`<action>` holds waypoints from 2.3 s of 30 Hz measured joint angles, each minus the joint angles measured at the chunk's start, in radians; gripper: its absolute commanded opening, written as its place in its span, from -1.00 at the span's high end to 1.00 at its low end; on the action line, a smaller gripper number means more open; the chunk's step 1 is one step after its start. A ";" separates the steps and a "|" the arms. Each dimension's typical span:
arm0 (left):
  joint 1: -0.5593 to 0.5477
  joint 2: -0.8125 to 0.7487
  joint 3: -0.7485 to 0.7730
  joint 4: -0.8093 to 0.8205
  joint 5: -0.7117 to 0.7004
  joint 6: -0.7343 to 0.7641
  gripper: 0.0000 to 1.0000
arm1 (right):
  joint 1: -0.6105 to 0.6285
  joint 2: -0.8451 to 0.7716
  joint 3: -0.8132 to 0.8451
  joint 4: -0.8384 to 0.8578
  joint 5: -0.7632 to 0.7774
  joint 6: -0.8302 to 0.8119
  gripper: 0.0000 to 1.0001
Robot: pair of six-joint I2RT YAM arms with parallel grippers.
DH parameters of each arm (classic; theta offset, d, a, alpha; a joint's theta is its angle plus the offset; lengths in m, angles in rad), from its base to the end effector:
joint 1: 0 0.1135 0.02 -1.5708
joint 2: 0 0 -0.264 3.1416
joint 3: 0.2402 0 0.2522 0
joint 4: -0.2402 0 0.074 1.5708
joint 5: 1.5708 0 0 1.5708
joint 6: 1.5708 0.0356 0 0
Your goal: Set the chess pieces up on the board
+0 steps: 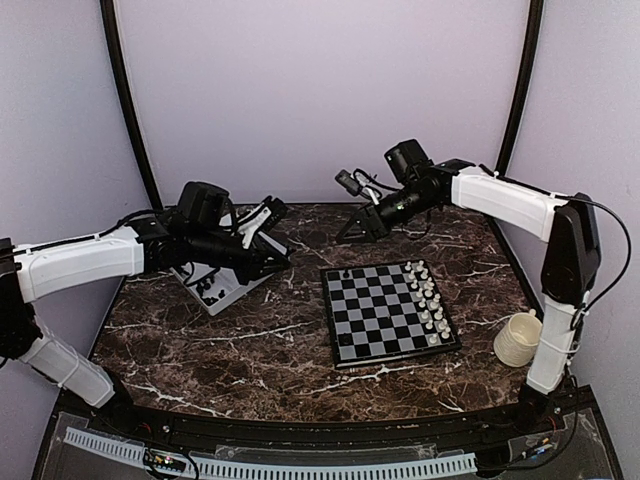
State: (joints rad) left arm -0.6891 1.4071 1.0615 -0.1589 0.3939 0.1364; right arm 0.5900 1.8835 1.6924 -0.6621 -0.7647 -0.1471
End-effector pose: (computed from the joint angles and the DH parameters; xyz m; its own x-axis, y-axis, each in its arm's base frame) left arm 0.2393 -0.2149 0.2958 -0.2545 0.3724 -0.8925 0.8893 0.4526 -0.0648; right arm 0.3342 0.2534 0.3020 -0.5050 -0.4654 -0.7269 -0.8631 0.2812 0.4196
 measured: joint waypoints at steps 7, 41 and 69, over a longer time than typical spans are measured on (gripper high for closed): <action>-0.001 0.005 -0.055 0.058 0.032 0.008 1.00 | 0.011 0.036 0.031 -0.017 -0.085 0.014 0.17; 0.025 0.272 0.104 -0.079 0.548 -0.147 0.98 | 0.451 0.036 0.192 -0.379 0.798 -0.855 0.12; 0.026 0.316 0.114 -0.110 0.690 -0.209 0.76 | 0.512 0.036 0.156 -0.322 0.900 -0.880 0.96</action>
State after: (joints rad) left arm -0.6636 1.7233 1.1759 -0.2691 1.0836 -0.0731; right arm 1.1019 1.9194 1.8481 -0.9840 0.1352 -1.0271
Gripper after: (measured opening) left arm 0.135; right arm 0.097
